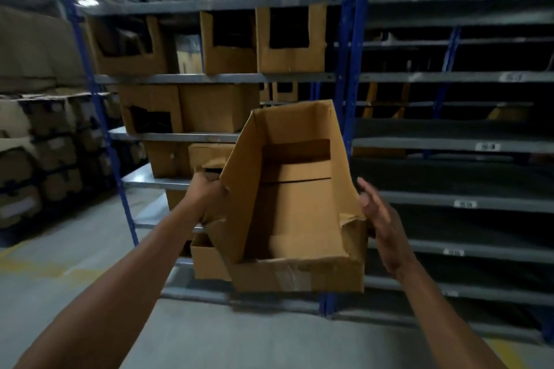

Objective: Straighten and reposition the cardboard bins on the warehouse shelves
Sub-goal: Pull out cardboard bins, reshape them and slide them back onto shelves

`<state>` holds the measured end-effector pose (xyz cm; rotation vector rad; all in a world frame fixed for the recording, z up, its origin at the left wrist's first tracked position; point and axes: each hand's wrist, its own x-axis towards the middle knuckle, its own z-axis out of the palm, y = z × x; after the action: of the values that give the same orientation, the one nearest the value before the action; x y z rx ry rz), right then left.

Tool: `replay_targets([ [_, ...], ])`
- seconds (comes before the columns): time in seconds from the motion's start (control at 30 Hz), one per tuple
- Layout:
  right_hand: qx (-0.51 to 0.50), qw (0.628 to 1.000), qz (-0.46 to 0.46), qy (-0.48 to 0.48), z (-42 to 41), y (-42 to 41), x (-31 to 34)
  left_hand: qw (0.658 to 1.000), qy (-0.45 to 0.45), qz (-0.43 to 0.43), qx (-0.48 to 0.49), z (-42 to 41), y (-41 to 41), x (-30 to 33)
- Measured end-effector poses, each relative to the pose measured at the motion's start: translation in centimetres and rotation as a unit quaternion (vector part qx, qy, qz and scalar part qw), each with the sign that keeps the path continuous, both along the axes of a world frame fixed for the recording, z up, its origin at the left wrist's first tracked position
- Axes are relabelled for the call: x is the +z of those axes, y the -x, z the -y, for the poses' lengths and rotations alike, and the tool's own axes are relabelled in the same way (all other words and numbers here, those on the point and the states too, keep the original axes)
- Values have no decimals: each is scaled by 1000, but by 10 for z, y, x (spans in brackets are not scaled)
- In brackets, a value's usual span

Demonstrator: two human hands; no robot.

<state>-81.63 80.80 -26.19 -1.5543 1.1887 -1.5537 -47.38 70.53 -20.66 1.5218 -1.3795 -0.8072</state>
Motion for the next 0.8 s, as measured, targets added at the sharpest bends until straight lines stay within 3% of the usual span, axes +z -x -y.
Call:
replay_targets([
  [0.1, -2, 995, -37, 91, 20, -1, 27, 1000, 24, -10, 0, 18, 7, 46],
  [0.2, -74, 984, -90, 137, 48, -11, 46, 1000, 28, 3, 8, 40, 11, 84],
  [0.4, -246, 941, -60, 225, 127, -32, 53, 997, 60, 56, 13, 104, 16, 134],
  [0.57, -298, 927, -35, 224, 184, -54, 30, 995, 44, 79, -35, 175, -4, 112],
  [0.8, -372, 910, -38, 178, 249, -88, -10, 993, 46, 26, -108, 239, -35, 58],
])
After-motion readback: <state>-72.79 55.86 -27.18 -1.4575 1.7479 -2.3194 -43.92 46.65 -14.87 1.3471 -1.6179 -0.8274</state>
